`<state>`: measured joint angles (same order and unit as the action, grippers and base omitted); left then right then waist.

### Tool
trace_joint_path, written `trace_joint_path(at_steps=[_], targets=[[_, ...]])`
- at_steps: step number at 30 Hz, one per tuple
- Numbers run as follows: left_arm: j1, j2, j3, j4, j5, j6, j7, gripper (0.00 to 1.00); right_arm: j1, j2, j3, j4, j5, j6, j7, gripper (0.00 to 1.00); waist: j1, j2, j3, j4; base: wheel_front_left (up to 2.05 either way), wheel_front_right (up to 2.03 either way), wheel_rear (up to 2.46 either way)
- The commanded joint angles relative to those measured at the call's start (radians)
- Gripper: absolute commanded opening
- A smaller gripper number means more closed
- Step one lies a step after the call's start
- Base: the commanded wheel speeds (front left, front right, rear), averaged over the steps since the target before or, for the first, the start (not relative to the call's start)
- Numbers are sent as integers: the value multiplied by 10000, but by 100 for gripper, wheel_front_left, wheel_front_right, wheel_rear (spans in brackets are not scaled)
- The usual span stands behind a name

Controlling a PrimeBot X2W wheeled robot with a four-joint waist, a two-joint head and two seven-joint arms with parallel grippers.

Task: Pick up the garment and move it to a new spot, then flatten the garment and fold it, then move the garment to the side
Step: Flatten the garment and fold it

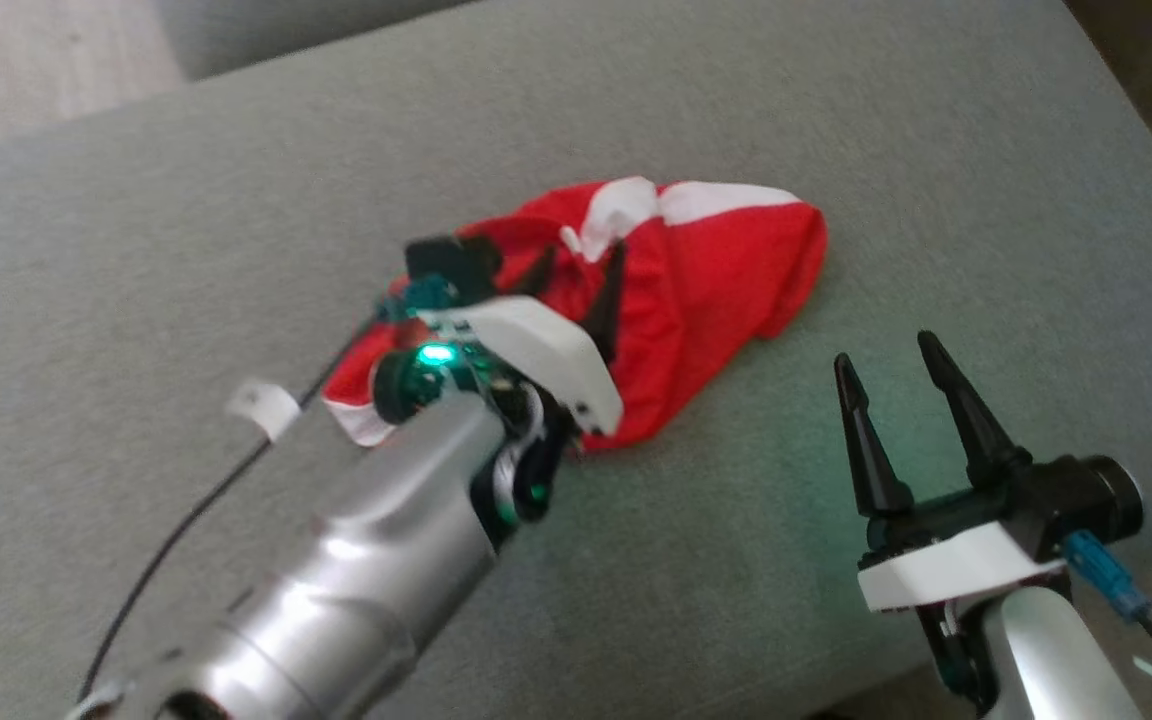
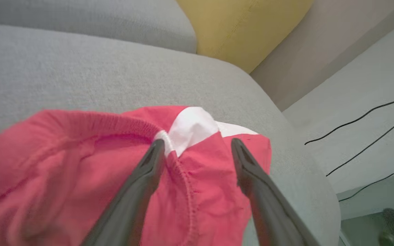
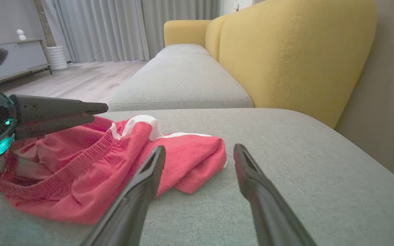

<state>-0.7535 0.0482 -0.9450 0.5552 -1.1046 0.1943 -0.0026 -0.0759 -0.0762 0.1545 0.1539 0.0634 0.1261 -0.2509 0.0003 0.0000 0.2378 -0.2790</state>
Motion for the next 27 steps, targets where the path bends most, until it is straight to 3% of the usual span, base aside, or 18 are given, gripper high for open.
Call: trace_joint_path(at_steps=[1,8,9,10,11,12,16,19,27], targets=[[-799,20,50,255,-587,255,-41,100,-315,-72,214,-351,96,46,-109,100,-3,0,542,-563,0,0,0],[-1538,20,-430,1405,-2042,356,-383,100,-383,-12,155,-286,126,46,-109,100,-3,0,761,-951,0,0,0],[-1726,20,-542,1693,-2408,324,-563,91,-384,10,126,-277,126,46,-109,100,-3,0,787,-1014,0,0,0],[-1726,20,-542,1693,-2408,324,-563,91,-384,10,126,-277,126,46,-109,100,-3,0,787,-1014,0,0,0],[-1808,20,-620,1830,-2560,295,-630,42,-384,20,120,-277,124,46,-109,100,-3,0,791,-1039,0,0,0],[-1879,20,-699,1960,-2702,268,-695,0,-384,29,120,-278,122,46,-109,100,-3,0,790,-1065,0,0,0],[-2109,20,-1075,2193,-3175,-44,-917,0,-388,69,96,-266,104,46,-109,100,-3,0,688,-1133,0,0,0],[-2397,20,-1383,1972,-3442,-596,-1114,0,-373,102,111,-218,79,46,-109,100,-3,0,501,-1161,0,0,0],[-3886,20,-1783,244,-4003,-1868,-1808,0,141,180,-25,-133,-31,46,-109,100,-3,0,-726,-886,0,0,0]])
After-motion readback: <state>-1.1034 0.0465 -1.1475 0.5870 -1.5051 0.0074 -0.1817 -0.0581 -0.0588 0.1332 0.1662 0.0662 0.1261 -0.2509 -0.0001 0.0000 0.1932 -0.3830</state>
